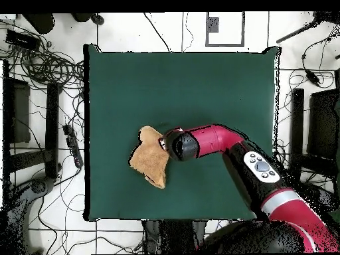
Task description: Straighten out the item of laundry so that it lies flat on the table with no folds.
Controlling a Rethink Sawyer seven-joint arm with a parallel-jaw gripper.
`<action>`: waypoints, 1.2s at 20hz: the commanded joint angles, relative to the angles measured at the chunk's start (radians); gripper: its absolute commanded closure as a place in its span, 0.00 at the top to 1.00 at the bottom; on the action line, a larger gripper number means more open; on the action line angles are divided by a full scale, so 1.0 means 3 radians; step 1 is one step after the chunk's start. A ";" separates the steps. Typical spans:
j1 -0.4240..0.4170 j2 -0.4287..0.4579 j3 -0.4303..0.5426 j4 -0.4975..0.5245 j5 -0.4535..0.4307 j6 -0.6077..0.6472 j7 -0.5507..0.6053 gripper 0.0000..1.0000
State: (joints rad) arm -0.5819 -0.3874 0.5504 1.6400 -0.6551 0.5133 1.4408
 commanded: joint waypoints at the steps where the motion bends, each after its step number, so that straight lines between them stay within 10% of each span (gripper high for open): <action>1: 0.0046 0.0806 0.0222 -0.0103 -0.0064 0.0573 -0.0865 1.00; 24: 0.0325 0.0577 -0.0027 0.0057 -0.0364 0.0173 -0.0250 1.00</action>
State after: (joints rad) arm -0.5919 -0.3778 0.5733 1.6216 -0.6510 0.5683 1.4408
